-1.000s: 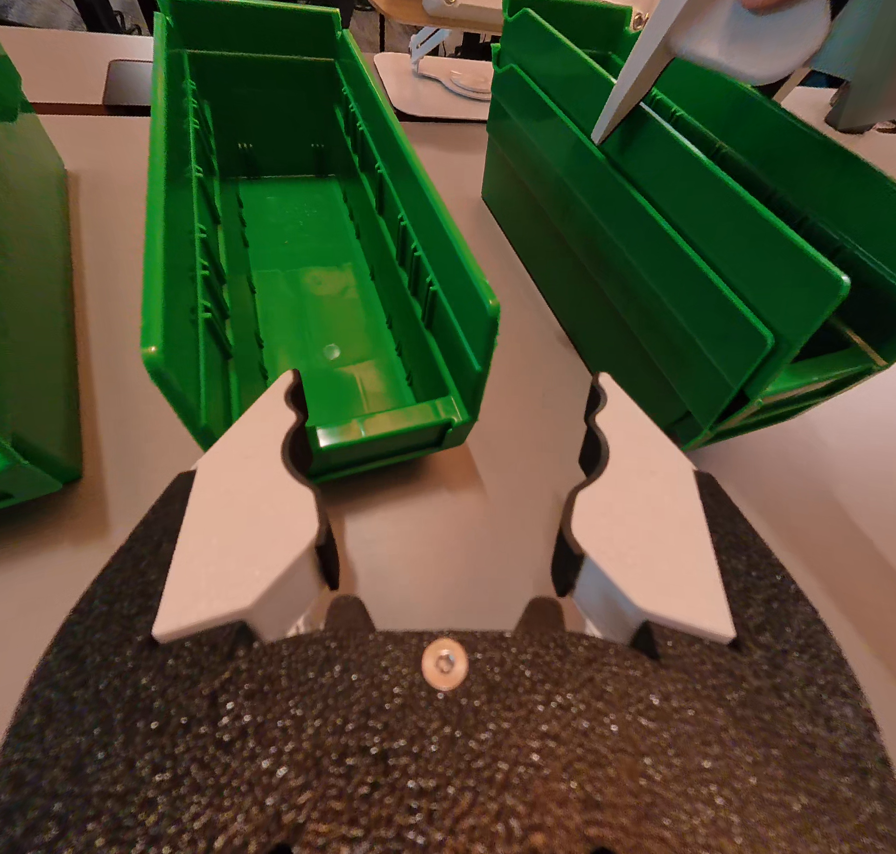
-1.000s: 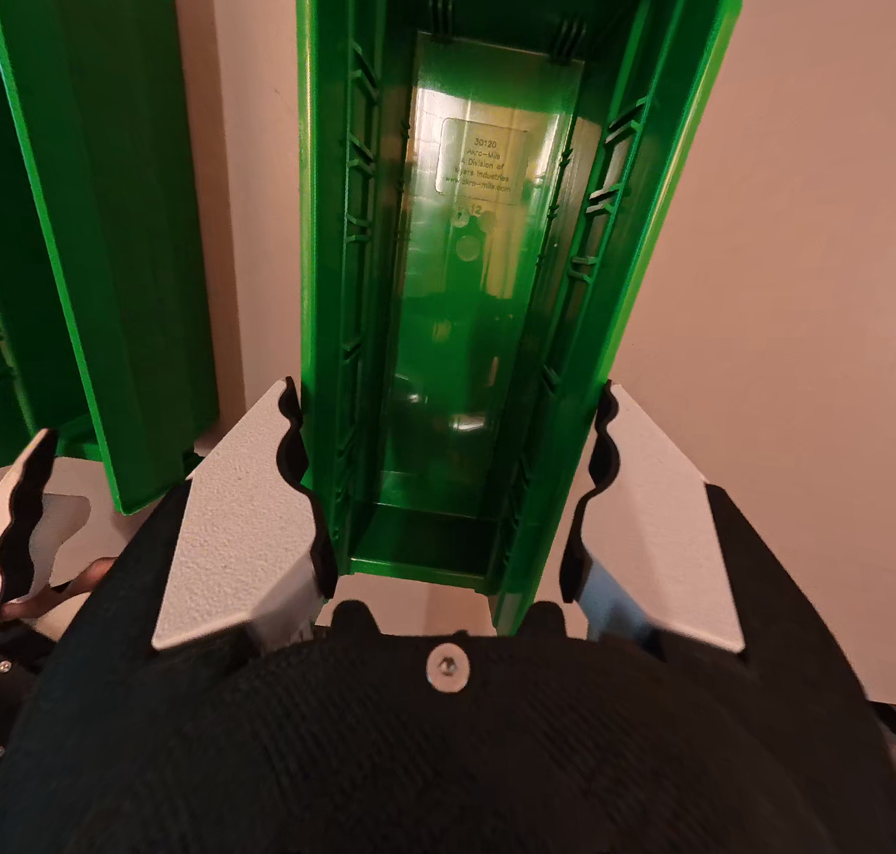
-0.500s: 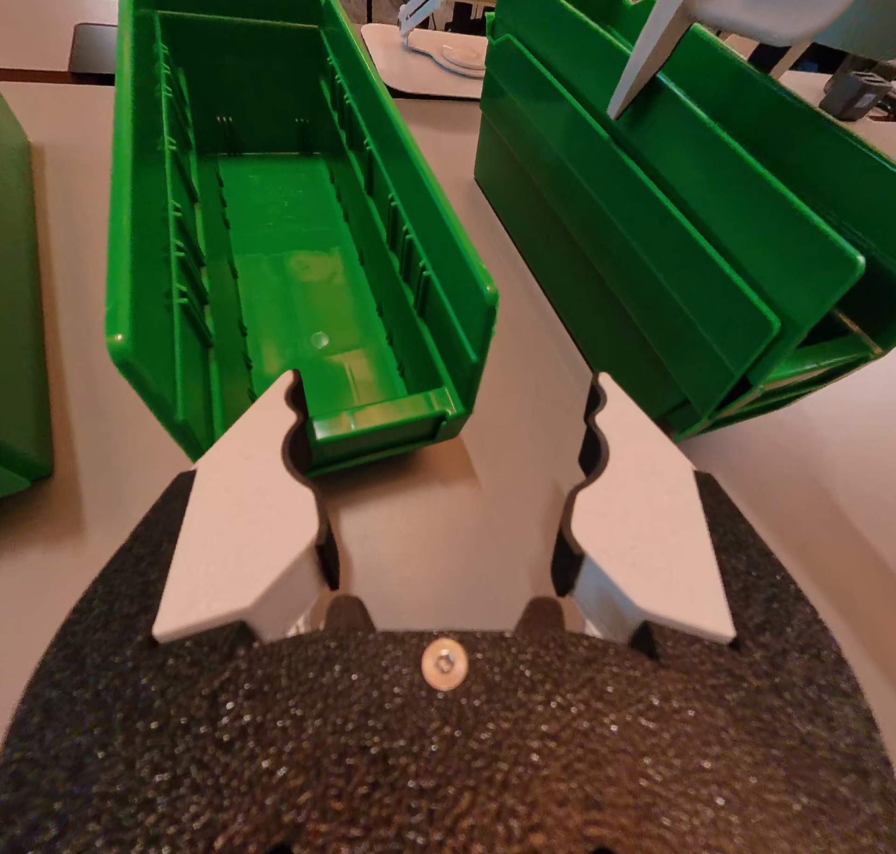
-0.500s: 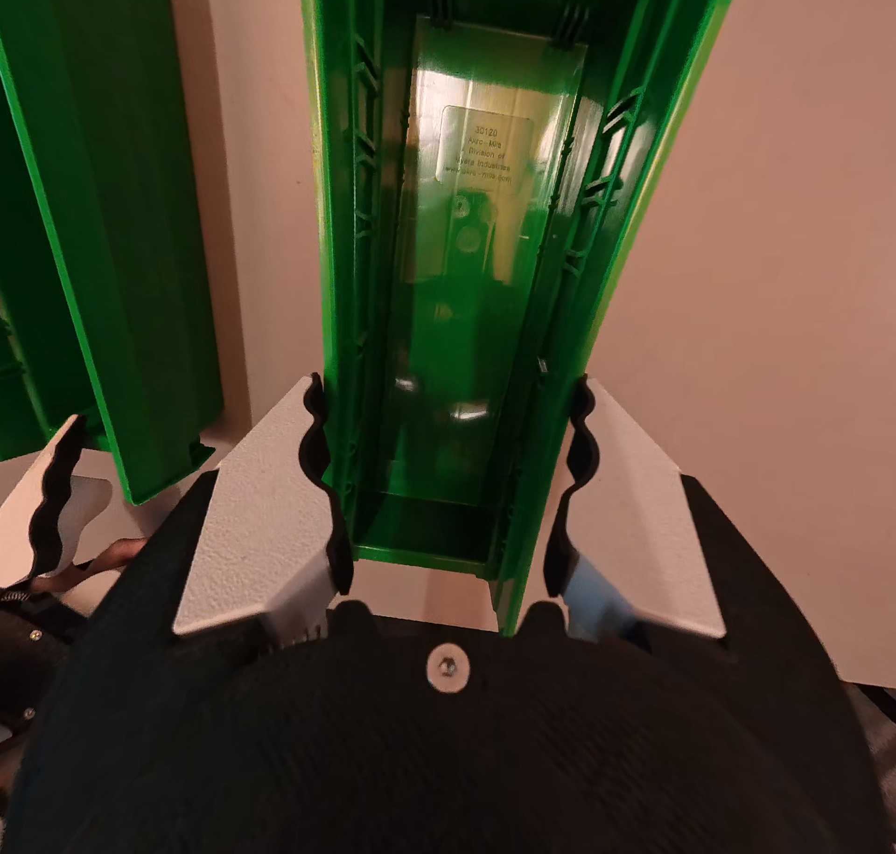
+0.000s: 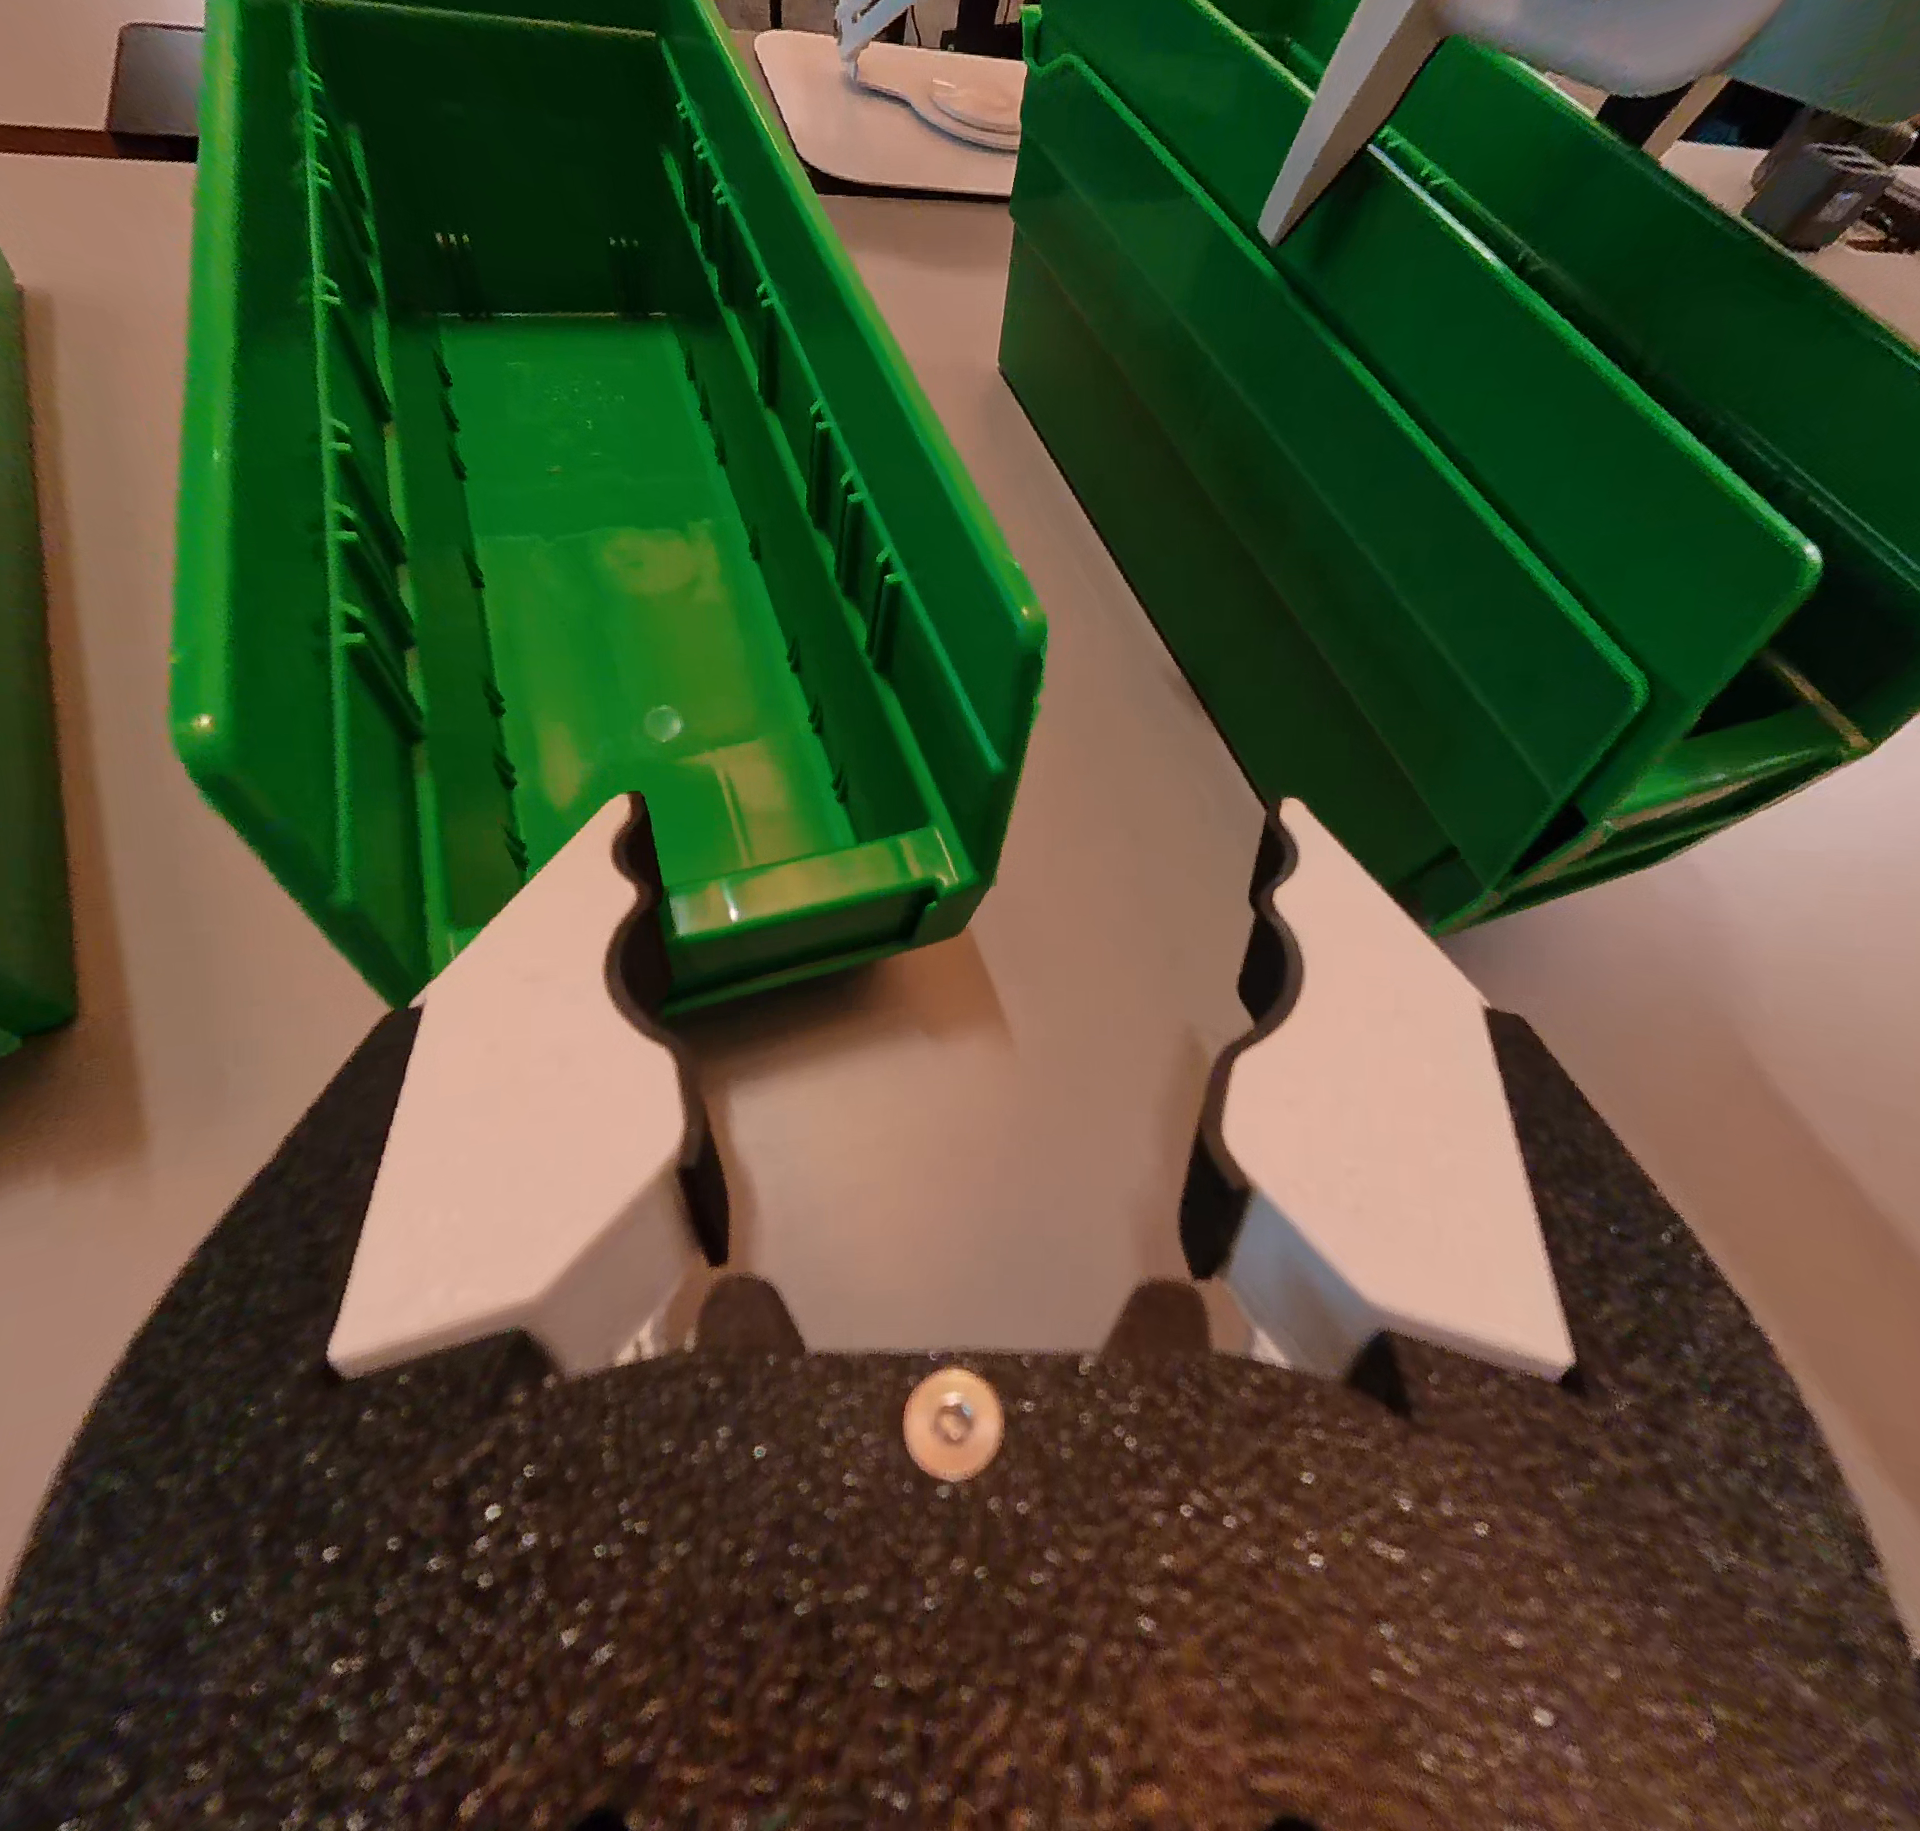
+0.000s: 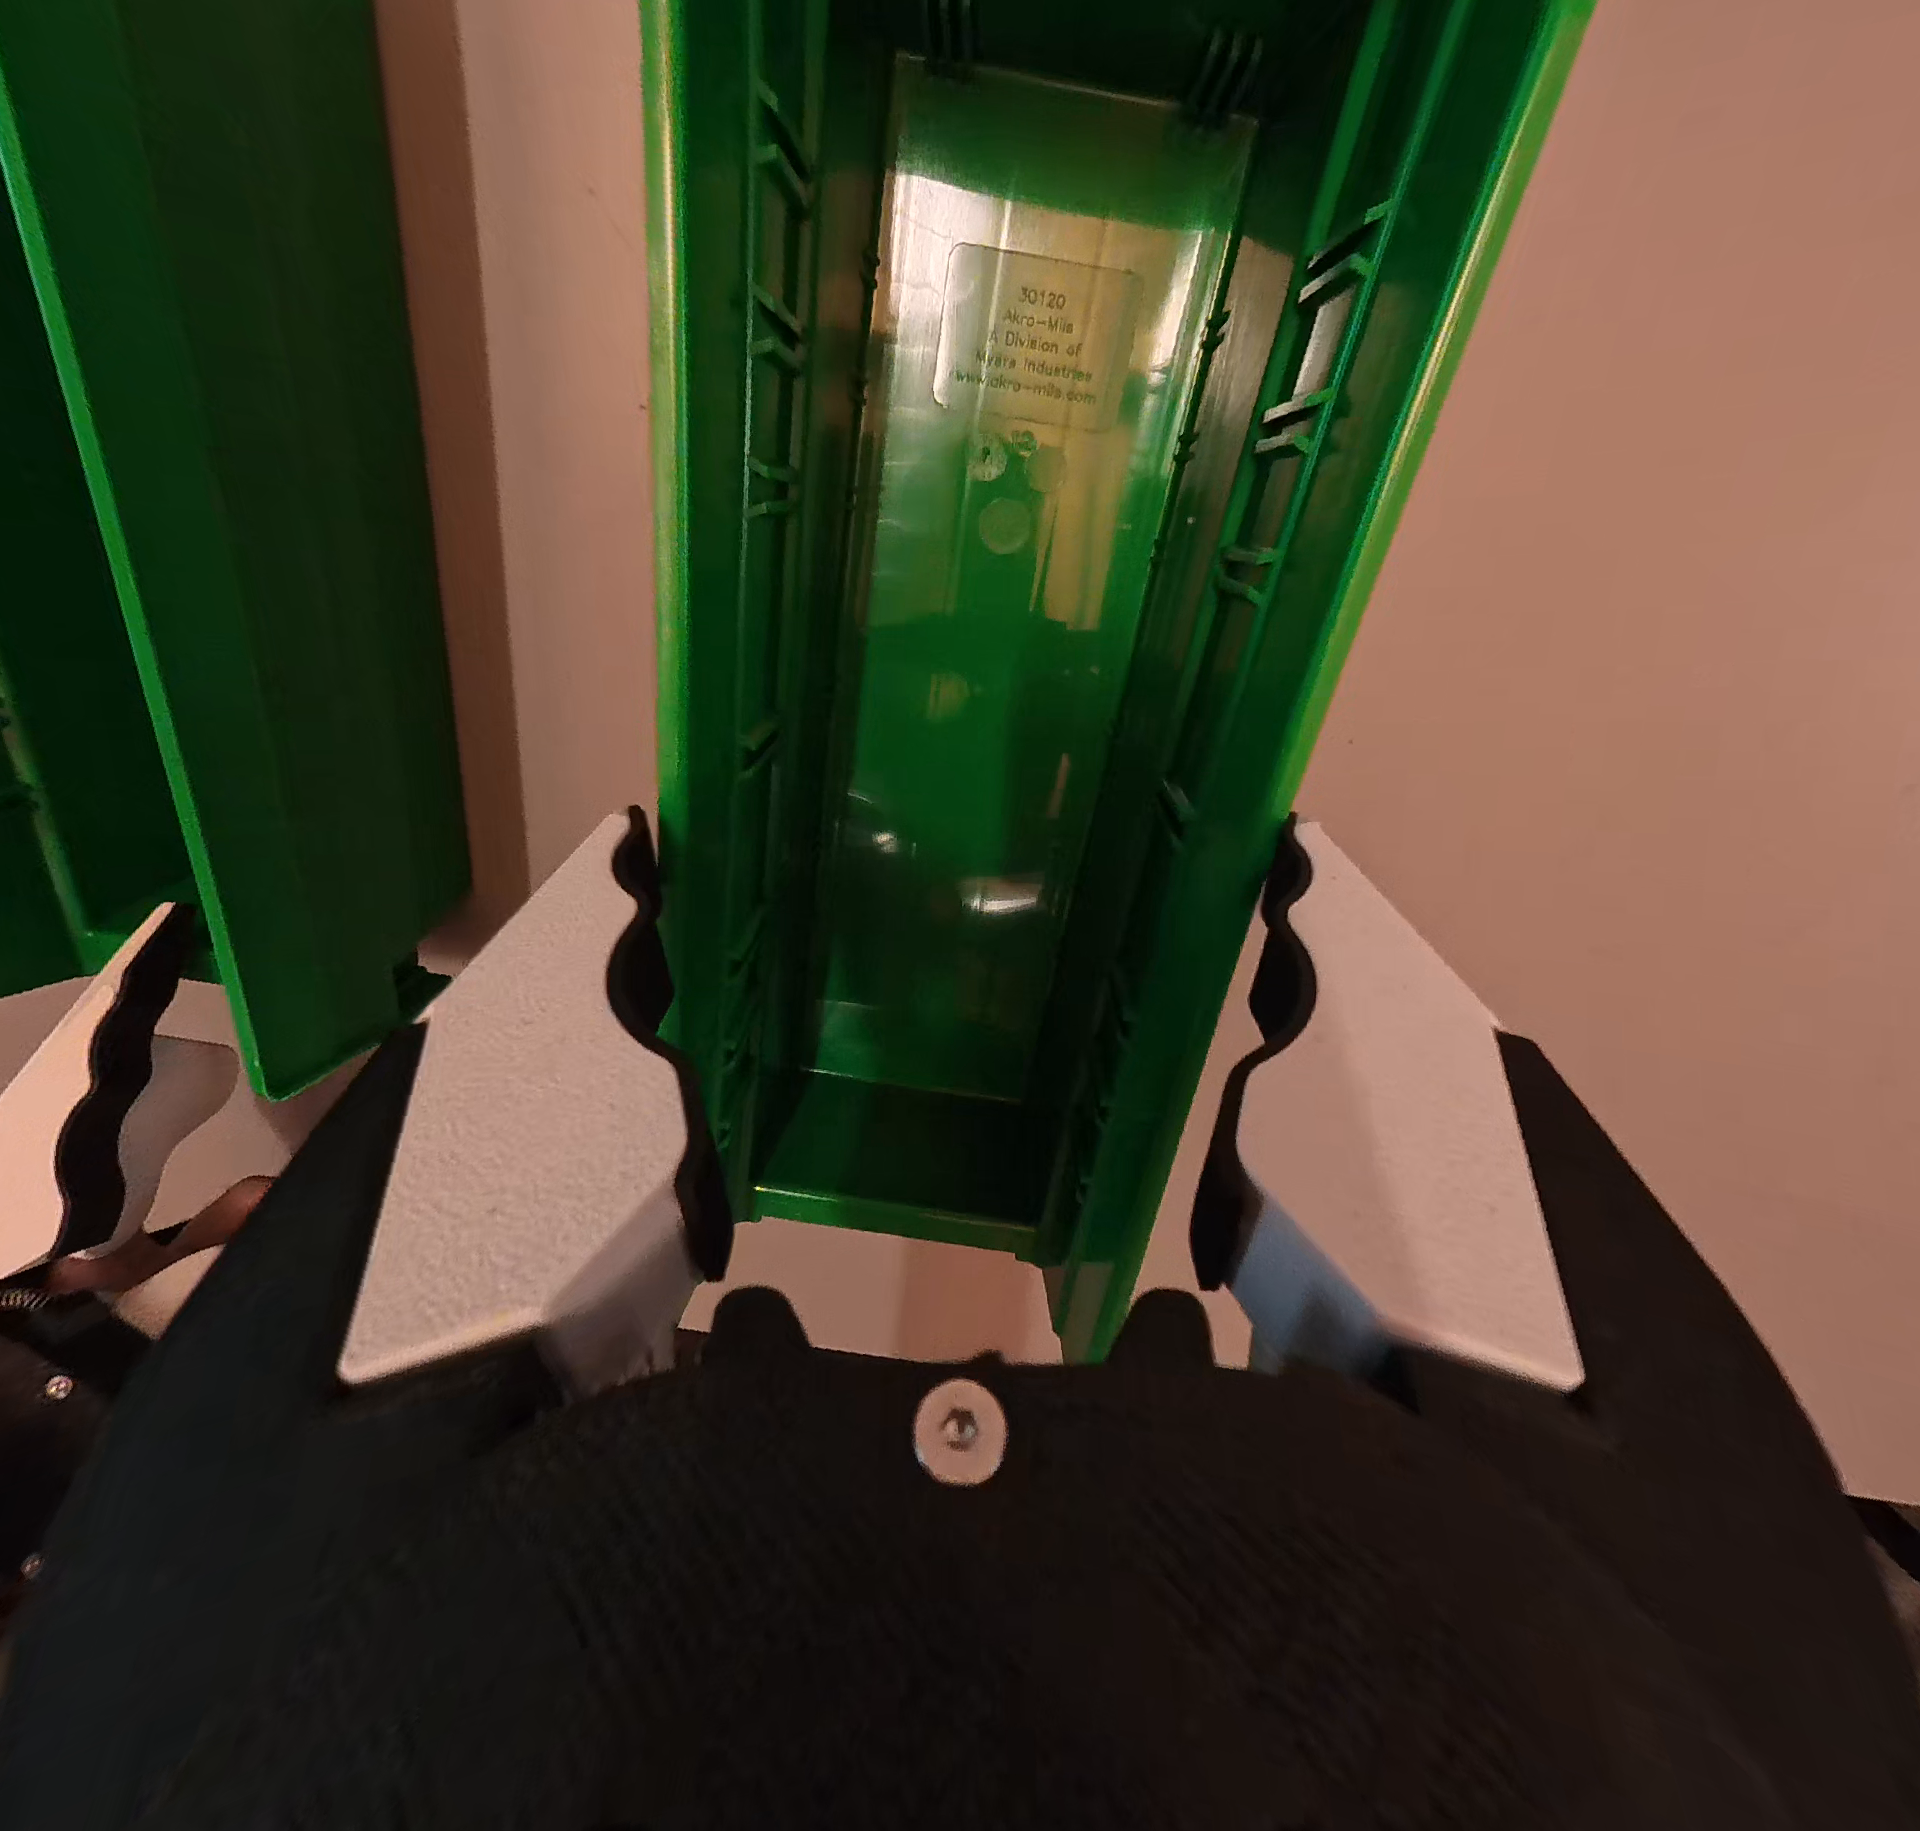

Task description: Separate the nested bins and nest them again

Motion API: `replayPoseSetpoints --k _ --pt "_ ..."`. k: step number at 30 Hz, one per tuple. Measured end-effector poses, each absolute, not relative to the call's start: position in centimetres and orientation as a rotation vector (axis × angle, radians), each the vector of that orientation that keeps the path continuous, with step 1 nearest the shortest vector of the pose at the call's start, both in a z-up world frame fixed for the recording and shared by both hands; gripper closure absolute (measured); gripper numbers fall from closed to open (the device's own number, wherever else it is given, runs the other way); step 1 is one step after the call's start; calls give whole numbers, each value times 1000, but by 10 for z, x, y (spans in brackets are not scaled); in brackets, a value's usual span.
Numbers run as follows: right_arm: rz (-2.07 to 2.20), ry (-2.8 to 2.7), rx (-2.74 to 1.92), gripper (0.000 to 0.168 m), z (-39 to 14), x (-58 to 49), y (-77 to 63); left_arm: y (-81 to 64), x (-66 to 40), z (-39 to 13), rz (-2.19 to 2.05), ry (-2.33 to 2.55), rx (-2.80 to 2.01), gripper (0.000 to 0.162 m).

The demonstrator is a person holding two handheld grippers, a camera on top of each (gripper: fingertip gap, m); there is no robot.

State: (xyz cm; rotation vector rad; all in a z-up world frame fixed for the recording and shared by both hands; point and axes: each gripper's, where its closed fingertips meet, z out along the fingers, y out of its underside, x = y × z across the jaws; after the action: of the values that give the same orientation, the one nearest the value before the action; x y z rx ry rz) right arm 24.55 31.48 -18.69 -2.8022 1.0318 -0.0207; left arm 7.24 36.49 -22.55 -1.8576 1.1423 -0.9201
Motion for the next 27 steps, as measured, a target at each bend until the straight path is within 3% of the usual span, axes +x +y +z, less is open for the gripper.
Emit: replayPoseSetpoints --k 8,27 --pt "0 1040 -2823 77 -183 244 314 364 73 -226 -928 1146 -1861 51" --pt "108 1057 -2802 84 -144 248 310 360 77 -226 -927 1155 -1851 52"
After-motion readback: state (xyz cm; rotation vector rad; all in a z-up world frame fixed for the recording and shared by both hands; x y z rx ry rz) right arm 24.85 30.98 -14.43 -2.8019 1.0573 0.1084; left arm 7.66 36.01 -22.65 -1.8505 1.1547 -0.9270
